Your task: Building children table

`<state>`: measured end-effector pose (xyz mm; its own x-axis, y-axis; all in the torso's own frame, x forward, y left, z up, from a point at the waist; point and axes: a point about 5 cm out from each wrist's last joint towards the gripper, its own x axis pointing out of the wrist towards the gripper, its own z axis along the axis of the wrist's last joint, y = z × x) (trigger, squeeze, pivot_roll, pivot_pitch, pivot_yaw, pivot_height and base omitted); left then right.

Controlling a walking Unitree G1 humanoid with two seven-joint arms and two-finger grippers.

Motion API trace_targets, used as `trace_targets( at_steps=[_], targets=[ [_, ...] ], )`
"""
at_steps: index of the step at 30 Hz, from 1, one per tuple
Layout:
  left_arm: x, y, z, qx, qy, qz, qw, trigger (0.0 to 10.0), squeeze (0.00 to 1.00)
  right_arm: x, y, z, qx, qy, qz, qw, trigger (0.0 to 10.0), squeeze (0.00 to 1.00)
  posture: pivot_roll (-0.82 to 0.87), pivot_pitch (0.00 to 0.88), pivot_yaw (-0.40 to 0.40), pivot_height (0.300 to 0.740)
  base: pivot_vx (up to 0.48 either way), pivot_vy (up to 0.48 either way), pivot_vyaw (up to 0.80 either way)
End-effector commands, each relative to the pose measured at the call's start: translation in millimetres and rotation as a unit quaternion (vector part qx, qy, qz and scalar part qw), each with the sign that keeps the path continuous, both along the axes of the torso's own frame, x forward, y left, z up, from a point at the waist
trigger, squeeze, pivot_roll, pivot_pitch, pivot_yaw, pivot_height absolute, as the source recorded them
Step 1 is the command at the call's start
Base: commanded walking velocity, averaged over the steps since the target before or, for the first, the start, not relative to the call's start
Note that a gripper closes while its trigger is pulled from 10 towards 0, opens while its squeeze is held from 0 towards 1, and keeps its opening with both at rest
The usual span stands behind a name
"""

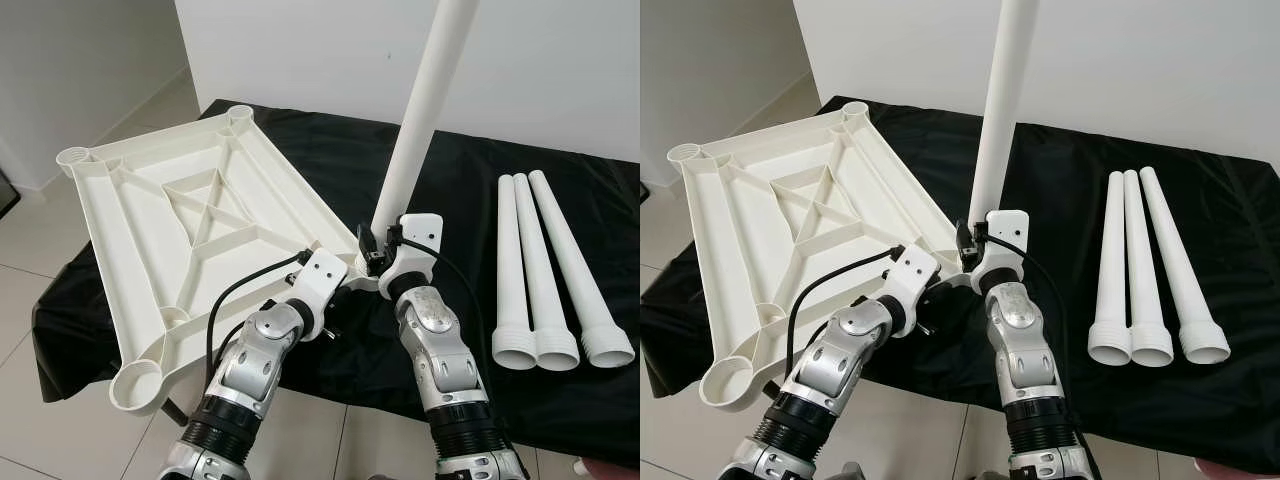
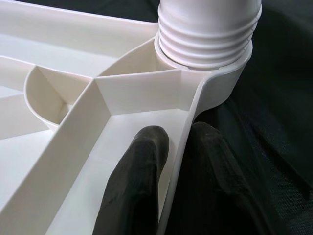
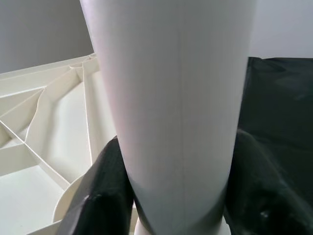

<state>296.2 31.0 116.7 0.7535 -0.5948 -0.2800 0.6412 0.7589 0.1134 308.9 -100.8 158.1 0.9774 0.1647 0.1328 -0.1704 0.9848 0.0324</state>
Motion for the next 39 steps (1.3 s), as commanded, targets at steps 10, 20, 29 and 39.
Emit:
trace_targets(
  at_steps=[10, 20, 29, 39],
  targets=[
    [5.0, 3.9, -2, 0.010, -0.018, 0.053, 0.998, 10.0, 0.00, -5.0, 22.3, 11, 0.016, -0.020, 0.101, 0.995, 10.0, 1.00, -0.04, 0.000, -0.019, 0.740, 0.000, 0.000, 0.00],
    [0.3, 16.7, -8, 0.023, -0.015, 0.032, 0.999, 10.0, 0.00, 0.9, 0.7, 9, -0.011, -0.015, 0.186, 0.982, 10.0, 0.87, -0.04, 0.000, -0.025, 0.740, 0.000, 0.000, 0.00],
    [-16.6, 24.9, -12, 0.050, -0.018, -0.056, 0.997, 10.0, 0.00, 7.7, -23.2, 10, -0.053, -0.018, 0.308, 0.950, 10.0, 0.00, -0.03, 0.000, -0.030, 0.740, 0.000, 0.000, 0.00],
    [-29.5, 23.6, -9, 0.042, -0.017, -0.138, 0.989, 10.0, 0.00, 12.8, -33.8, 9, -0.059, -0.002, 0.390, 0.919, 10.0, 0.00, -0.03, 0.000, -0.037, 0.740, 0.000, 0.000, 0.00]
  ],
)
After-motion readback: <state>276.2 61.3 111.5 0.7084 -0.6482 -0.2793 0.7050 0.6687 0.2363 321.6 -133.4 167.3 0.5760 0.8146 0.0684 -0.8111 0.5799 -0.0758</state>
